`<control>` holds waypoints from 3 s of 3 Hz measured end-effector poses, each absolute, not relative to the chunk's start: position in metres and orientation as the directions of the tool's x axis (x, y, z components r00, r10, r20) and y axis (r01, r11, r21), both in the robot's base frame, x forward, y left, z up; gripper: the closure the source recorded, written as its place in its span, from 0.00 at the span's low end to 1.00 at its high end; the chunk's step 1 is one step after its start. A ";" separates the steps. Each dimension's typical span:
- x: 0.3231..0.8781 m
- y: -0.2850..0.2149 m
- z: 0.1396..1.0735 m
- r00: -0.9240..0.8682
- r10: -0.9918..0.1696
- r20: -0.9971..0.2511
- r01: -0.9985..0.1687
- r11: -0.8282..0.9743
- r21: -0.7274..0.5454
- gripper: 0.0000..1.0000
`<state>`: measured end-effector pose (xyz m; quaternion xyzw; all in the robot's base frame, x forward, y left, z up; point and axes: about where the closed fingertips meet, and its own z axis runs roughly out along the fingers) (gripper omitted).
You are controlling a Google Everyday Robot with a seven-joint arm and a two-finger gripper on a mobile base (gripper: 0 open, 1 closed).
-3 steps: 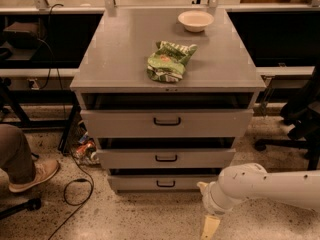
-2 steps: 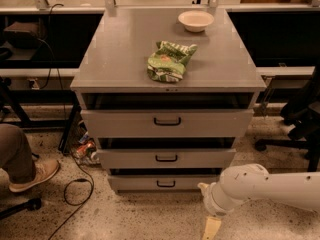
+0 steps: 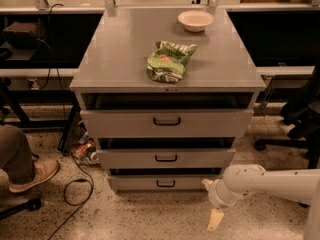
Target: Open bottom drawer
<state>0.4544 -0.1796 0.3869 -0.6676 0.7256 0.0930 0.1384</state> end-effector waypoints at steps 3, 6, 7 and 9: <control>0.509 -0.217 0.288 -0.112 -0.924 -0.366 -0.990 0.135 -0.036 0.00; 0.546 -0.206 0.235 -0.103 -0.885 -0.453 -0.979 0.170 -0.110 0.00; 0.564 -0.195 0.230 -0.070 -0.881 -0.468 -0.974 0.161 -0.159 0.00; 0.596 -0.164 0.220 0.018 -0.886 -0.463 -0.974 0.089 -0.207 0.00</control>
Offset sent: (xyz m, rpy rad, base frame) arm 0.0752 -0.0559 -0.1548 0.0528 0.0578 -0.0557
